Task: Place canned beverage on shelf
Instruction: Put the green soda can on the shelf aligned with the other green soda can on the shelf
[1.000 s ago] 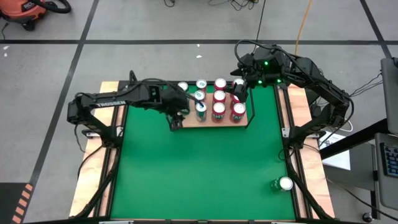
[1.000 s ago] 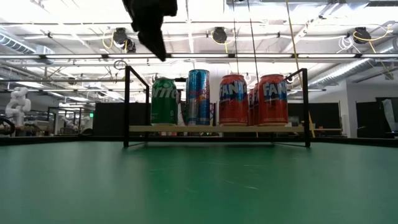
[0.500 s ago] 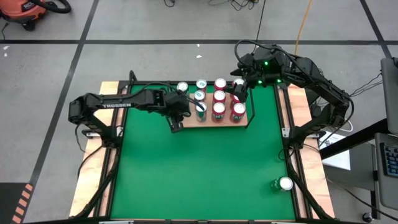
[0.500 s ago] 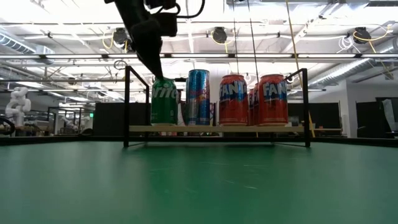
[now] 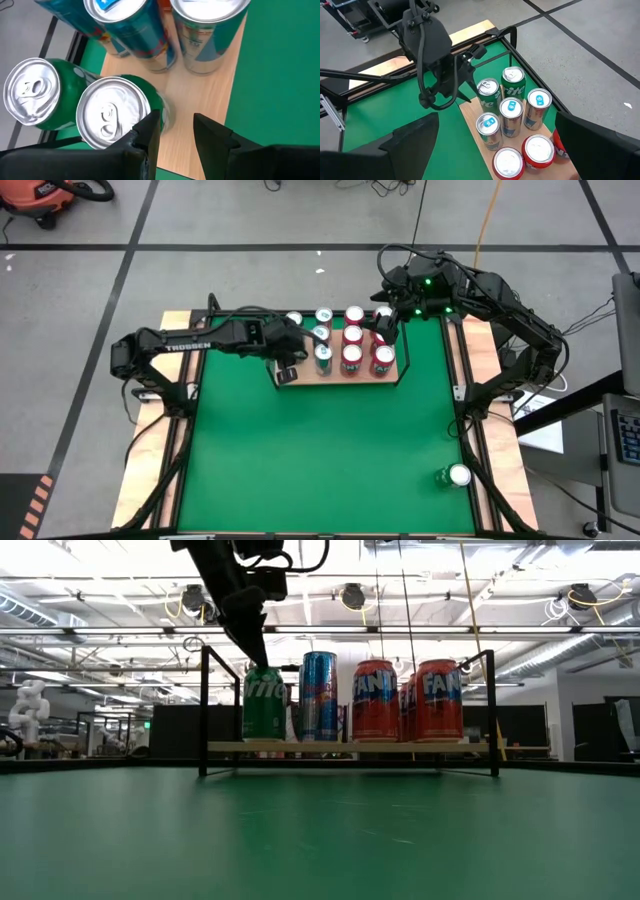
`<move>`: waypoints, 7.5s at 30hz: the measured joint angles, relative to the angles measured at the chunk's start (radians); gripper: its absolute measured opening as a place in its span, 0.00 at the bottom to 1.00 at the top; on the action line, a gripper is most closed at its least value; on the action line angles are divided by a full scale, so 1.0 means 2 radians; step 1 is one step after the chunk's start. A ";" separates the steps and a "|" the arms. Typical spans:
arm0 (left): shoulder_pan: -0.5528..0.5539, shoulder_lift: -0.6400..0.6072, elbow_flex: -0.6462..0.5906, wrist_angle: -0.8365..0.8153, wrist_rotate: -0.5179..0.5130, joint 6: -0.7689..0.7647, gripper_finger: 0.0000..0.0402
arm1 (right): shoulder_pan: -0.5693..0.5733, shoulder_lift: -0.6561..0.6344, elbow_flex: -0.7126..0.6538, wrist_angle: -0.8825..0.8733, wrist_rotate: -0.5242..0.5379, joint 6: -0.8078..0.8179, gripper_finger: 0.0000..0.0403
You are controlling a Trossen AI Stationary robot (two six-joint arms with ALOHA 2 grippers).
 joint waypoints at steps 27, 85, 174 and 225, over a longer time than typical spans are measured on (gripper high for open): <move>0.006 0.008 0.000 0.002 0.000 -0.012 0.29 | 0.000 0.000 0.000 0.000 0.000 -0.009 0.97; -0.128 -0.058 0.074 -0.018 0.020 -0.174 0.29 | 0.591 -0.116 -0.354 -0.124 0.000 0.445 0.99; -0.134 -0.058 0.073 0.137 0.082 -0.226 0.55 | 0.380 -0.116 -0.222 0.014 0.041 0.226 0.76; -0.149 -0.058 0.074 0.266 0.099 -0.101 0.74 | 0.172 -0.050 -0.167 0.249 -0.042 -0.086 0.76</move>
